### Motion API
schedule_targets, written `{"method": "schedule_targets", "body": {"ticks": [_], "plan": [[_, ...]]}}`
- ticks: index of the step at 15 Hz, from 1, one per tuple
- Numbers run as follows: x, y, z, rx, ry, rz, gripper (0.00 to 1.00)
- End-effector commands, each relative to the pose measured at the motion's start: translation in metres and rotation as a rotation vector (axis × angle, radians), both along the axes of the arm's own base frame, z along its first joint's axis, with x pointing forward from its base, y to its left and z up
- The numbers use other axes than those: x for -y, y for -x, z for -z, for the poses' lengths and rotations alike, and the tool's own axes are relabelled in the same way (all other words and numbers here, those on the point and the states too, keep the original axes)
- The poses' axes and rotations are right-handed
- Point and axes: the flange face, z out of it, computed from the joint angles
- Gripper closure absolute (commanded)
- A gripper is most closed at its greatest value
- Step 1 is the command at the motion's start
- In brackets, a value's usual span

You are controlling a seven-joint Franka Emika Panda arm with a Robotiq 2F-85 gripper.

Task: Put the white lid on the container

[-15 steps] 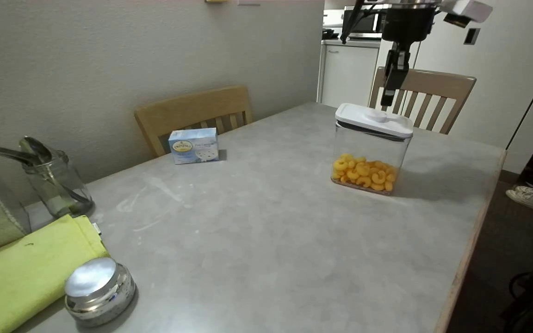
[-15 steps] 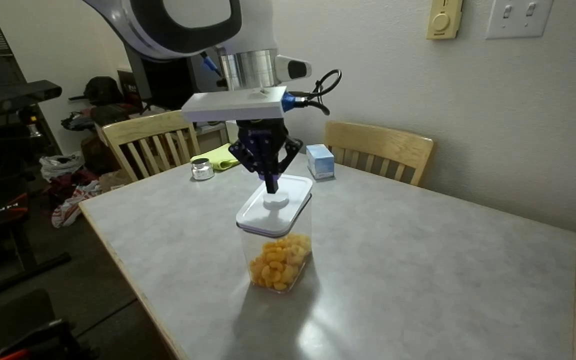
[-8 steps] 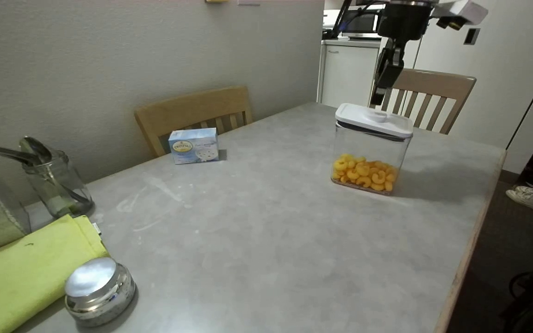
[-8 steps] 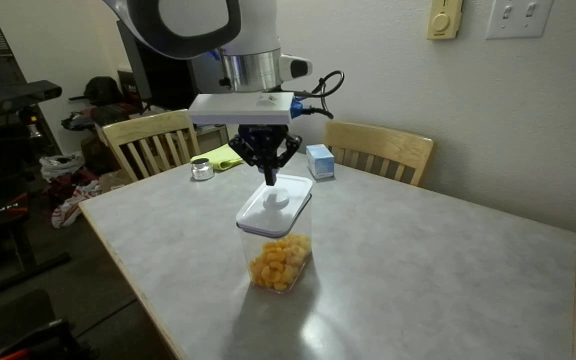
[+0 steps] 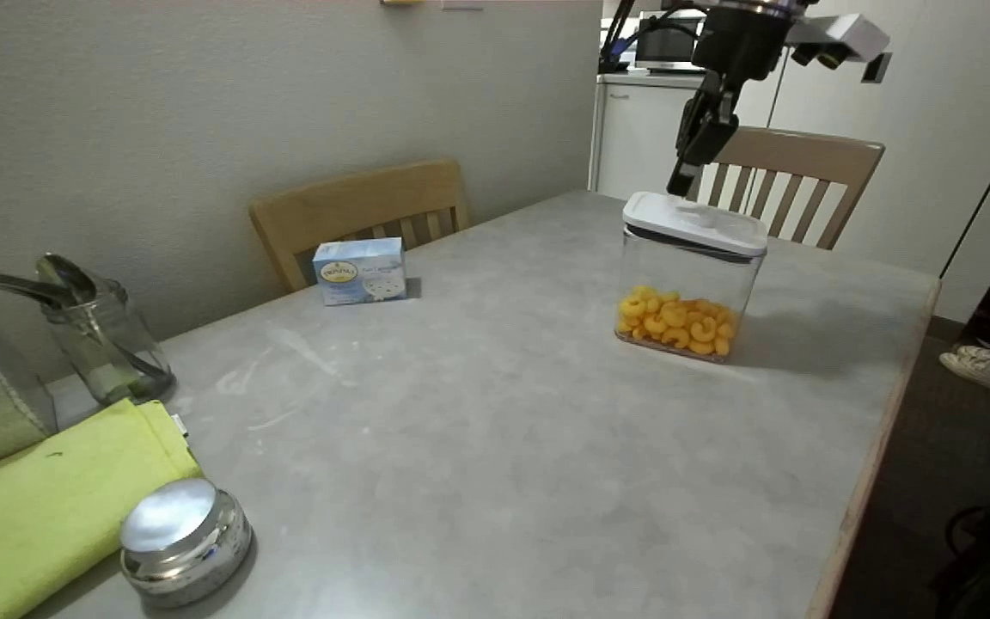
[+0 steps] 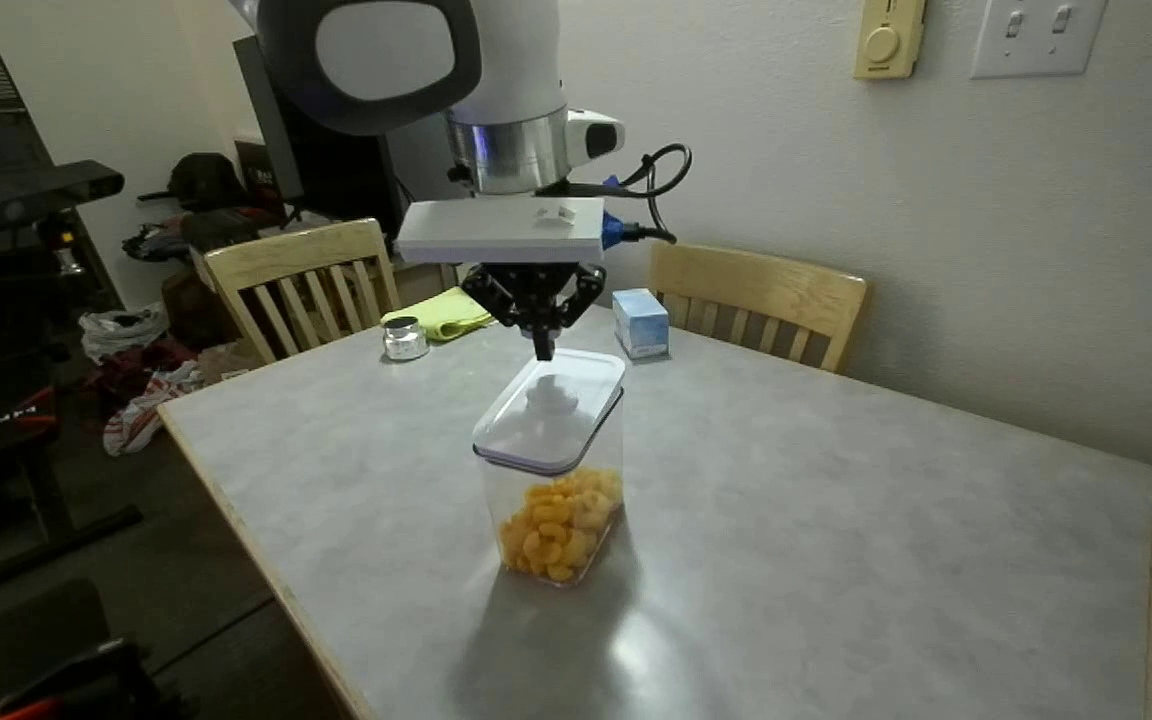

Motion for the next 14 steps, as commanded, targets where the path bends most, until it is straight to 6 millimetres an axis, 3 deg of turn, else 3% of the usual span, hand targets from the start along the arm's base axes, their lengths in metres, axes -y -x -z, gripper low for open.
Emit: {"method": "schedule_targets", "body": {"ticks": [1,6,14], "plan": [[-0.001,-0.003,0.018,0.049,-0.036,-0.052,1.00],[-0.001,-0.005,0.037,0.051,-0.062,-0.098,1.00],[0.005,-0.002,0.031,0.047,-0.043,-0.082,1.00]]}}
